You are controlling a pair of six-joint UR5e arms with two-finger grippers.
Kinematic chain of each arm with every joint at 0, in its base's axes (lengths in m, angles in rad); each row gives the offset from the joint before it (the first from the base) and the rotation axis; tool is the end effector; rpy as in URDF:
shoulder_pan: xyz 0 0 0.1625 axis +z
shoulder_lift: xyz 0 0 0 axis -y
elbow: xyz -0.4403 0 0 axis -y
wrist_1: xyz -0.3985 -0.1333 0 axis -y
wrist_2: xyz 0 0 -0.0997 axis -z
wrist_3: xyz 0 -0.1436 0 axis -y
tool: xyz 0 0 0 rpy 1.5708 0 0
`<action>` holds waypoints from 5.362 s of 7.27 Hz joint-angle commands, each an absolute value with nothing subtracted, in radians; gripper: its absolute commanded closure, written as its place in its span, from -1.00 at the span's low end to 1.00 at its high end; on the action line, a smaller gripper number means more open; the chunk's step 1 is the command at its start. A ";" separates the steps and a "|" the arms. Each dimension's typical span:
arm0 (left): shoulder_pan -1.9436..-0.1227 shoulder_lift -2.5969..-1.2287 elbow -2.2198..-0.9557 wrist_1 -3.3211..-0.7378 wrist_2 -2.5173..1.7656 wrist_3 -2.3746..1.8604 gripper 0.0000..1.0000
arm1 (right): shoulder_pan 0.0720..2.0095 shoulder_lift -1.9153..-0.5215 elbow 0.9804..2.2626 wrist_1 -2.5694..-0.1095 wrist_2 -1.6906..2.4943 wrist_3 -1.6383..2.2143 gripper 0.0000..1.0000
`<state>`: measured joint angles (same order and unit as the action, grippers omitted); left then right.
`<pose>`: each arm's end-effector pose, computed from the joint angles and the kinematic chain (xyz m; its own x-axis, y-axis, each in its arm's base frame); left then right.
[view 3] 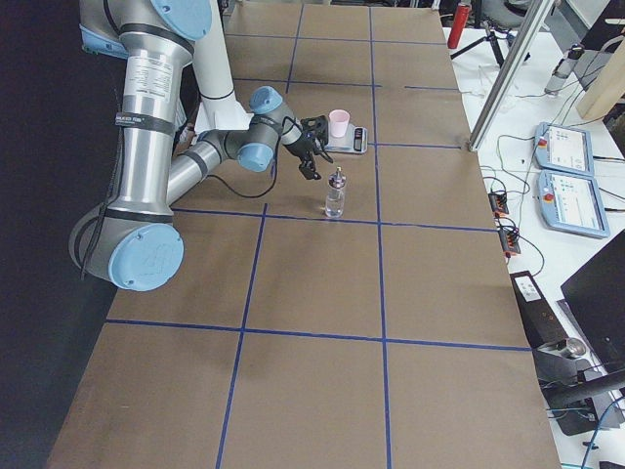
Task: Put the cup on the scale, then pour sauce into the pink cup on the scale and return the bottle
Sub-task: 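Reach the right gripper to the glass sauce dispenser and grasp it, then lift the dispenser with the right gripper and carry it over the cup, then tilt the dispenser with the right gripper to pour into the cup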
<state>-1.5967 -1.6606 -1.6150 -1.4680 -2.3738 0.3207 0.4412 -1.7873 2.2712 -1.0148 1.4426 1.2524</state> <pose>-0.0439 -0.5362 0.6444 0.6676 0.3192 -0.6726 -0.1945 0.9468 0.2563 -0.3254 -0.3214 0.3933 0.5986 -0.0607 0.7987 -0.3536 0.8747 0.3314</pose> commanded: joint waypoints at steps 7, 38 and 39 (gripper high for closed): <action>-1.597 -1.658 -1.621 -1.474 -2.416 0.321 -1.00 | 0.222 -1.755 1.882 -0.614 0.977 1.240 -1.00; -1.595 -1.658 -1.624 -1.477 -2.416 0.322 -1.00 | 0.226 -1.062 1.761 -1.629 0.407 0.148 1.00; -1.595 -1.658 -1.624 -1.477 -2.416 0.322 -1.00 | 0.219 -1.065 1.750 -1.631 0.375 0.109 1.00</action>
<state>-1.5953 -1.6582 -1.6248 -1.4772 -2.4160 0.3221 0.2303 -1.0643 1.7598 -1.6182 0.4201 0.1691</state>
